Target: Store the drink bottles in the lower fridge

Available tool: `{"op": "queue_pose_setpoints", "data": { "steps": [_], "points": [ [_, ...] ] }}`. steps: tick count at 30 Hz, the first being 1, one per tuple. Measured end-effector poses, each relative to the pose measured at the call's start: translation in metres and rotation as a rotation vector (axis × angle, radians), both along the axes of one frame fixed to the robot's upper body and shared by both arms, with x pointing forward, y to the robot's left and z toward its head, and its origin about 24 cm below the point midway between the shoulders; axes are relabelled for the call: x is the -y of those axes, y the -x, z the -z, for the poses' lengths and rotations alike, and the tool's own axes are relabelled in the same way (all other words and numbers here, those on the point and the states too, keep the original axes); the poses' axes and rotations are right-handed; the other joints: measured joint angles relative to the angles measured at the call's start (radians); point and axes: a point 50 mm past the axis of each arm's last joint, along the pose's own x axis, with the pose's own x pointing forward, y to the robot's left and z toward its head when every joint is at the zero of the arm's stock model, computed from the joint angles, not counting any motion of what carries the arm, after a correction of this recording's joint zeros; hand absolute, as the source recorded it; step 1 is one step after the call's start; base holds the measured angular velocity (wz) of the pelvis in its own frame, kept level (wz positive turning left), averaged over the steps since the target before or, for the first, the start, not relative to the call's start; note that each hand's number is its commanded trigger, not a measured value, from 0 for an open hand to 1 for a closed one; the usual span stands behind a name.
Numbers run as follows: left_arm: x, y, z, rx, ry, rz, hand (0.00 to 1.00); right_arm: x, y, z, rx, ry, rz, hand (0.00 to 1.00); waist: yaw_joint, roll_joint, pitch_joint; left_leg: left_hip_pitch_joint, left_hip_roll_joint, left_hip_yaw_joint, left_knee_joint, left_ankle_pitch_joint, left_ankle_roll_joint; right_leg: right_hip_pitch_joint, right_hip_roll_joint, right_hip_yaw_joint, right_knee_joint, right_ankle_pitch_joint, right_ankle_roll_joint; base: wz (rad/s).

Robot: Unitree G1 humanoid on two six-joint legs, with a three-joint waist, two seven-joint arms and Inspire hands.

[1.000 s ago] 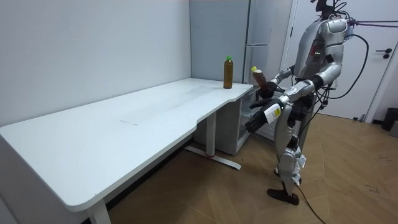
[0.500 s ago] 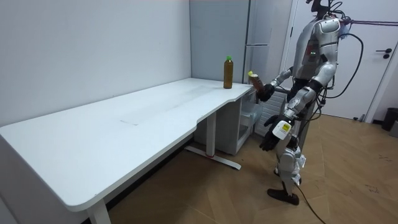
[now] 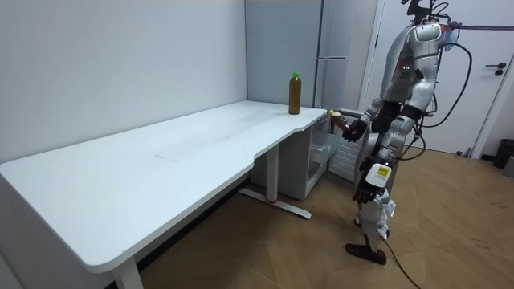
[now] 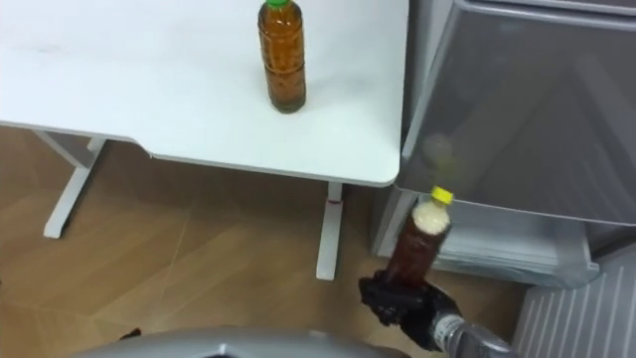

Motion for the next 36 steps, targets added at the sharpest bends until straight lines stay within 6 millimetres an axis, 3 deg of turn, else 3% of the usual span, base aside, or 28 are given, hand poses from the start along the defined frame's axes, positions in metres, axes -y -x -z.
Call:
{"op": "queue_pose_setpoints", "data": {
  "steps": [10, 26, 31, 36],
  "points": [
    [0.000, -0.002, 0.000, -0.015, -0.029, 0.094, 0.00, 0.002, 0.013, 0.008, -0.059, 0.013, 0.103, 1.00, 0.000, -0.006, -0.0003, -0.007, 0.000, 0.005, -0.010, 0.001, 0.000, -0.011, -0.001, 0.001, 0.001, 0.000, 0.000, 0.00],
    [0.000, -0.003, 0.001, -0.049, -0.062, 0.200, 0.00, 0.007, 0.004, 0.008, -0.084, 0.109, 0.229, 1.00, -0.018, -0.003, 0.0012, -0.008, 0.000, 0.004, -0.006, 0.000, 0.000, -0.012, 0.000, 0.003, 0.003, 0.001, 0.000, 0.00],
    [0.004, -0.007, 0.001, -0.040, -0.053, 0.206, 0.00, 0.011, -0.006, 0.007, -0.082, 0.154, 0.280, 1.00, -0.024, 0.006, 0.0031, -0.010, 0.000, 0.004, -0.003, 0.000, 0.000, -0.012, -0.001, 0.003, 0.005, 0.001, 0.000, 0.00],
    [0.006, -0.004, 0.002, -0.043, -0.047, 0.207, 0.00, 0.011, -0.022, 0.003, -0.042, 0.091, 0.442, 1.00, -0.044, 0.014, 0.0045, -0.010, 0.000, 0.005, -0.011, 0.000, 0.000, -0.013, -0.001, 0.001, 0.008, 0.001, 0.000, 0.00]
  ]
}}
